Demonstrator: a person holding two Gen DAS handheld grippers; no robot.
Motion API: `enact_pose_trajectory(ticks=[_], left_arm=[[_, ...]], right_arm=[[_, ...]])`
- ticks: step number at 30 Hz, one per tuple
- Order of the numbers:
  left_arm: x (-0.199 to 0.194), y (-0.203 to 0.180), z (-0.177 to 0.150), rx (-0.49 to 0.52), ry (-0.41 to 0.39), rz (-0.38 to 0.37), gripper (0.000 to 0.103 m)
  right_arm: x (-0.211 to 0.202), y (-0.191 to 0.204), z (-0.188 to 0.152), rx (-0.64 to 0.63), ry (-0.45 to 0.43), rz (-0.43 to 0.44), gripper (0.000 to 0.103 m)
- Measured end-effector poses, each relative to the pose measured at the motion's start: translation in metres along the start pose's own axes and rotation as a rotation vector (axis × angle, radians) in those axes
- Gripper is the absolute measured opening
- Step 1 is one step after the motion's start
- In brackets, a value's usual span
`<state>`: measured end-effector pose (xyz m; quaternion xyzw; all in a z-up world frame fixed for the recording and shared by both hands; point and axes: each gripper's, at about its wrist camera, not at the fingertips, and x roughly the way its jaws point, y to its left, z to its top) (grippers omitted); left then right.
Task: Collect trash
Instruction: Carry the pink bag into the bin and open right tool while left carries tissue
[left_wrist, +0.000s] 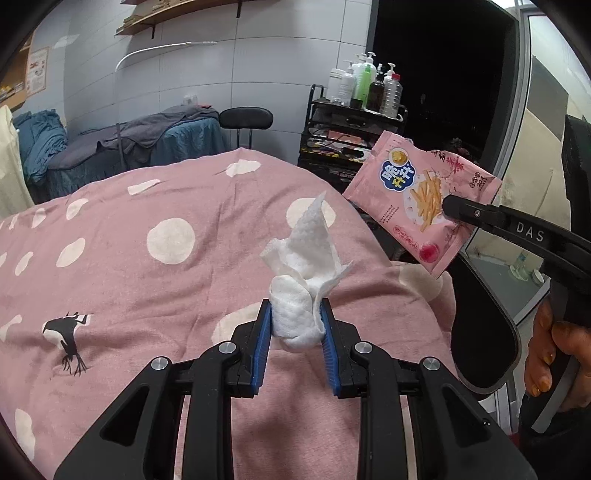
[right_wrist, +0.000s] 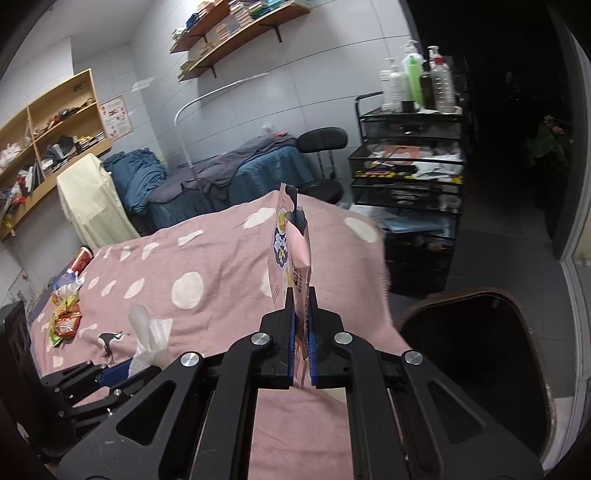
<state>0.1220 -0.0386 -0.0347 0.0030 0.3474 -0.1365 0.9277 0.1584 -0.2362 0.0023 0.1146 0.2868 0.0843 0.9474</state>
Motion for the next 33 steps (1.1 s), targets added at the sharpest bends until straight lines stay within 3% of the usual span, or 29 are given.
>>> enact_pose_trajectory(ticks=[9,16,20,27,30,32,33], left_arm=[[0.002,-0.040,0.002,0.079,0.001,-0.063,0.026],[0.009,-0.068,0.001,0.130,0.020,-0.116,0.026],[0.013,-0.084,0.000,0.163,0.030,-0.137,0.026],[0.022,-0.104,0.001,0.203,0.051,-0.167,0.026],[0.025,-0.111,0.001,0.213,0.059,-0.178,0.026],[0.027,-0.115,0.000,0.220,0.067,-0.186,0.026],[0.028,-0.117,0.000,0.223,0.069,-0.189,0.026]], right_arm=[[-0.033,-0.056,-0.023,0.062,-0.008,-0.160,0.007],[-0.040,-0.106,-0.052,0.124,0.056,-0.298,0.007],[-0.030,-0.129,-0.069,0.157,0.116,-0.340,0.007],[-0.008,-0.148,-0.094,0.196,0.205,-0.318,0.009],[-0.004,-0.153,-0.100,0.212,0.226,-0.310,0.024],[-0.002,-0.156,-0.105,0.232,0.230,-0.313,0.056],[-0.004,-0.155,-0.107,0.238,0.223,-0.319,0.060]])
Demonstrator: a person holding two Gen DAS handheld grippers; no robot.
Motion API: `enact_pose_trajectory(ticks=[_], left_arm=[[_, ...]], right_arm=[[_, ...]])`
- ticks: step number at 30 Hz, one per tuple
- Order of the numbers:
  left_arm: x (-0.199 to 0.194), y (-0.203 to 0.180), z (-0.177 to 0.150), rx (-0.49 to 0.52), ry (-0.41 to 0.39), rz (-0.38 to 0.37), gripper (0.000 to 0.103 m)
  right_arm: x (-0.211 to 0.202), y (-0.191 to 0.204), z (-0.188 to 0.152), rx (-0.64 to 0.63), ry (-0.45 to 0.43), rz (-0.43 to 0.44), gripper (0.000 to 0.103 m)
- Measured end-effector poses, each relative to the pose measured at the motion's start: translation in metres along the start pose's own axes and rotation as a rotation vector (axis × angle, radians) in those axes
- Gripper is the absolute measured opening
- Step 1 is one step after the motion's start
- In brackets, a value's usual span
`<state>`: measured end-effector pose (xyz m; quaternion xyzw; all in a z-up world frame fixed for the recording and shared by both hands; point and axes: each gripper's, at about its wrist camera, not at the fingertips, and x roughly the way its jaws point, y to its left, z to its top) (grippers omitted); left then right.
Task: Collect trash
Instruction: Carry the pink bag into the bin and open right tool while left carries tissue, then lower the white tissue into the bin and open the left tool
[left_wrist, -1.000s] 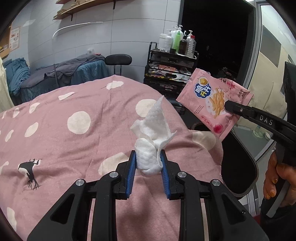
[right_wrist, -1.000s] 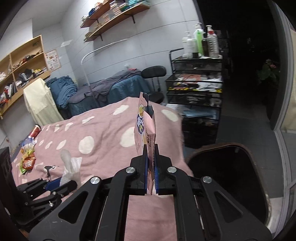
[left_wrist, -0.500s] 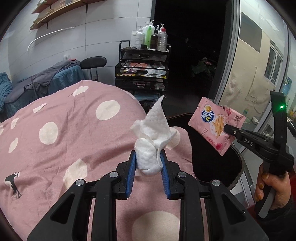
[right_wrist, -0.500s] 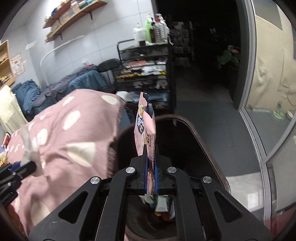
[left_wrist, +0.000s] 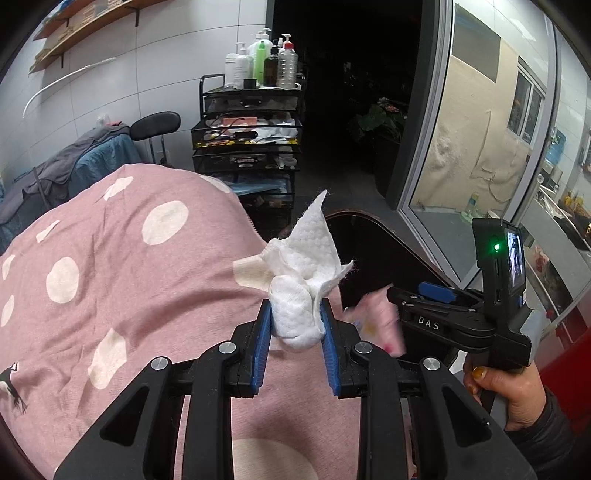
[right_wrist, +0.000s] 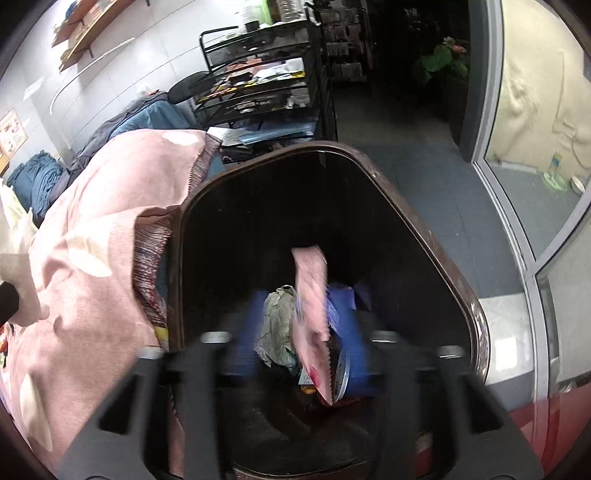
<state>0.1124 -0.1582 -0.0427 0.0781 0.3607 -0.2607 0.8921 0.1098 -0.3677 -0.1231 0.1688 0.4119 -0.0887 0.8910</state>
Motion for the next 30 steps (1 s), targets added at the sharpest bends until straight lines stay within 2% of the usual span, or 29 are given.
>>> enact_pose_trajectory(ticks=[8,17,30], left_arm=[[0.013,-0.019,0.005,0.030,0.026,-0.033,0.026],[0.046,-0.049,0.012,0.065,0.097,-0.090,0.026],[0.084,-0.081,0.018,0.128,0.187,-0.111,0.028]], right_arm=[[-0.018,-0.016,-0.004,0.068,-0.075,-0.043,0.071],[-0.041,-0.037,0.013,0.151,-0.162,-0.115,0.076],[-0.054,-0.066,0.020,0.201,-0.189,-0.178,0.082]])
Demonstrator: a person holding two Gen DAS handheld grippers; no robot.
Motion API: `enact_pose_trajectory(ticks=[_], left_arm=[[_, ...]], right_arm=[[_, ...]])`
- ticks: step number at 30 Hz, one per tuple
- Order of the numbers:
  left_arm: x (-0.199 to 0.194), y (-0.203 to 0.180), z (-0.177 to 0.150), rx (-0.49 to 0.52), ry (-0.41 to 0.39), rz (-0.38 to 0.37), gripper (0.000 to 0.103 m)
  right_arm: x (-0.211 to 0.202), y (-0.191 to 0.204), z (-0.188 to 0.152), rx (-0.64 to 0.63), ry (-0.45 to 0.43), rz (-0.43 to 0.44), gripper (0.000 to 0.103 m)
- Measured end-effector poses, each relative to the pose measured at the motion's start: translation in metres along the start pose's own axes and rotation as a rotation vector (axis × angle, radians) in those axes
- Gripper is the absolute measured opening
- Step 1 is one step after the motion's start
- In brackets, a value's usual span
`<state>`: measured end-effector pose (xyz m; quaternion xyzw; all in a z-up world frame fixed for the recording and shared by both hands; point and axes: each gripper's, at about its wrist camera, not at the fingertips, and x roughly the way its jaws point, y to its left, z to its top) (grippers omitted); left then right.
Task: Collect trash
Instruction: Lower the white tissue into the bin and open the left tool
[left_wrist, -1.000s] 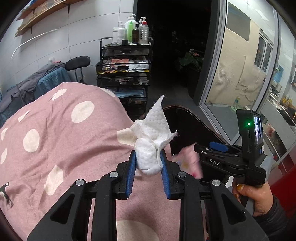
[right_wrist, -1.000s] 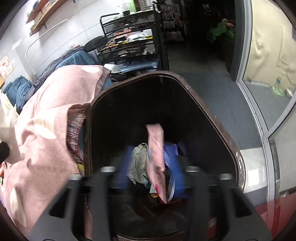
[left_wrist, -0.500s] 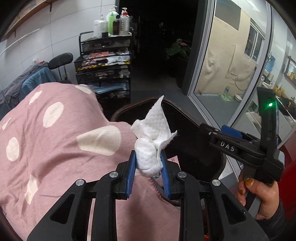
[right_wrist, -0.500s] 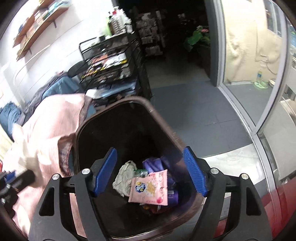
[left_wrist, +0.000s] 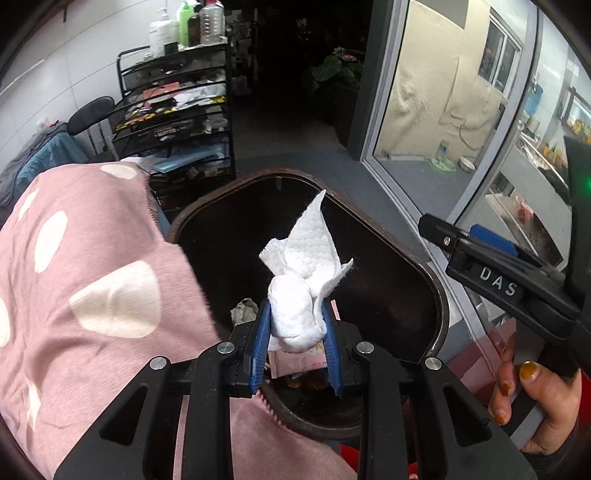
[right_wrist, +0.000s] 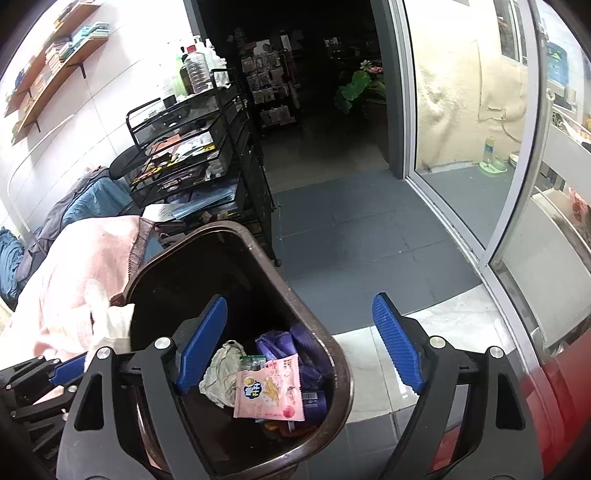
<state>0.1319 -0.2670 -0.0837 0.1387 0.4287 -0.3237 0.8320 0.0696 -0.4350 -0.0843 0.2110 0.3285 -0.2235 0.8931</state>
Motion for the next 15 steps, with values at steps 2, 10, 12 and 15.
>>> enact_pose_trajectory(ticks=[2,10,12,15], left_arm=[[0.0048,-0.0028,0.0006,0.009,0.011,0.002,0.036],[0.0081,-0.0108,-0.0012,0.050,-0.013,0.026,0.086],[0.0091,-0.0110,-0.0010,0.055,-0.019,0.042,0.089],[0.0034,-0.0086,-0.0015,0.044,-0.032,0.044,0.090]], right_arm=[[-0.0004,-0.0021,0.0006,0.006,-0.002,-0.004,0.083],[-0.0007,-0.0082,0.0021,0.027,-0.009,-0.012,0.086],[-0.0004,-0.0083,0.0025,0.029,-0.011,-0.016,0.088],[-0.0004,-0.0096,0.0029,0.033,-0.018,-0.028,0.089]])
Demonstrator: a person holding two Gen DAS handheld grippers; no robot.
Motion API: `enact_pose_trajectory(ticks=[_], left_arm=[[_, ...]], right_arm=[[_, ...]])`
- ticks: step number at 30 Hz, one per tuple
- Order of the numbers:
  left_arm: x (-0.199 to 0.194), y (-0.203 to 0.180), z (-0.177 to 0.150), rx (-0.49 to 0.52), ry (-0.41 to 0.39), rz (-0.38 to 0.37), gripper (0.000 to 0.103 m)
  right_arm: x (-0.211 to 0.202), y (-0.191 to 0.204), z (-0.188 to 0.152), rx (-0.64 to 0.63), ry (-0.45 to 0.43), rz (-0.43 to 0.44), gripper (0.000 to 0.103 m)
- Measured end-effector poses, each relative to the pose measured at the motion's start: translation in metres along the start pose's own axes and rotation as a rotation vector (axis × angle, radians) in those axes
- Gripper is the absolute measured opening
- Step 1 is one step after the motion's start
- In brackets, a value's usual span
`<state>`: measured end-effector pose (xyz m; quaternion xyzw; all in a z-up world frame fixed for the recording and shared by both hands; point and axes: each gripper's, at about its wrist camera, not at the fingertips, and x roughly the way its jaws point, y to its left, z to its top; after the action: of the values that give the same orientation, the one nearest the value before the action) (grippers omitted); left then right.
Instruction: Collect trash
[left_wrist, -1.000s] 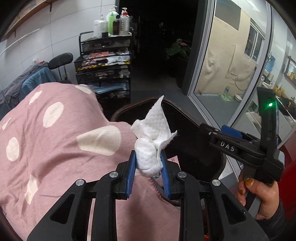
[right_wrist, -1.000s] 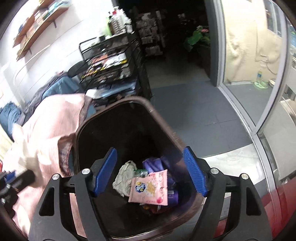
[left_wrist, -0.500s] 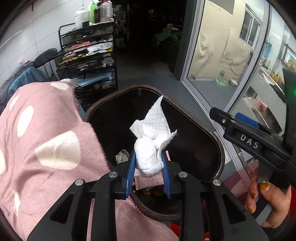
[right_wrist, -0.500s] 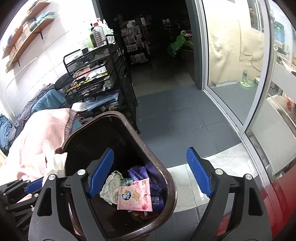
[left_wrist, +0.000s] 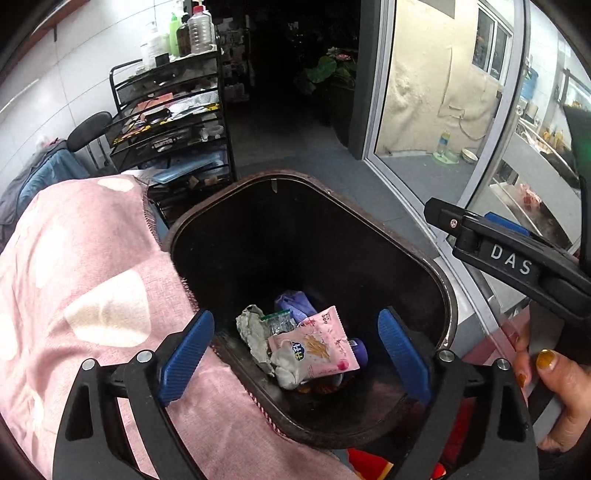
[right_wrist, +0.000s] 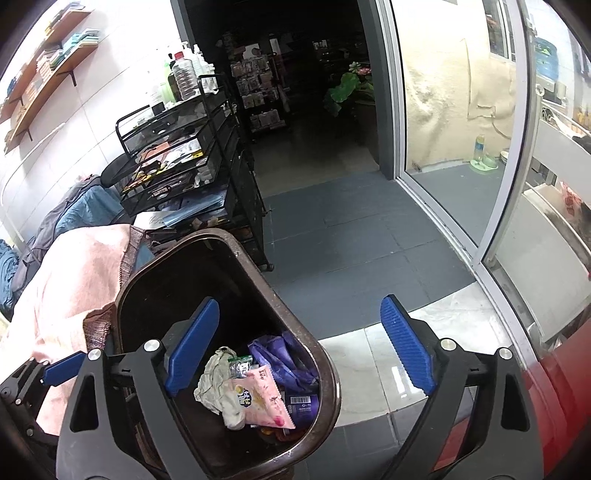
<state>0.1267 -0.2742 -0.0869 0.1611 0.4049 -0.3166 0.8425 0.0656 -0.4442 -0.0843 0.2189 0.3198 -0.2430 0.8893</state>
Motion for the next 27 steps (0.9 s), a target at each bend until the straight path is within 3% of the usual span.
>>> enact_pose_trajectory(ticks=[11,27], left_arm=[[-0.066,0.016,-0.019,-0.009,-0.187,0.124,0.098],[-0.148,0.086,-0.075,-0.232,-0.311,0.254,0.098]], right_arm=[[-0.008,0.010,-0.006,-0.021,-0.043,0.014,0.093],[-0.063,0.092,-0.044,-0.180,-0.166,0.155,0.097]])
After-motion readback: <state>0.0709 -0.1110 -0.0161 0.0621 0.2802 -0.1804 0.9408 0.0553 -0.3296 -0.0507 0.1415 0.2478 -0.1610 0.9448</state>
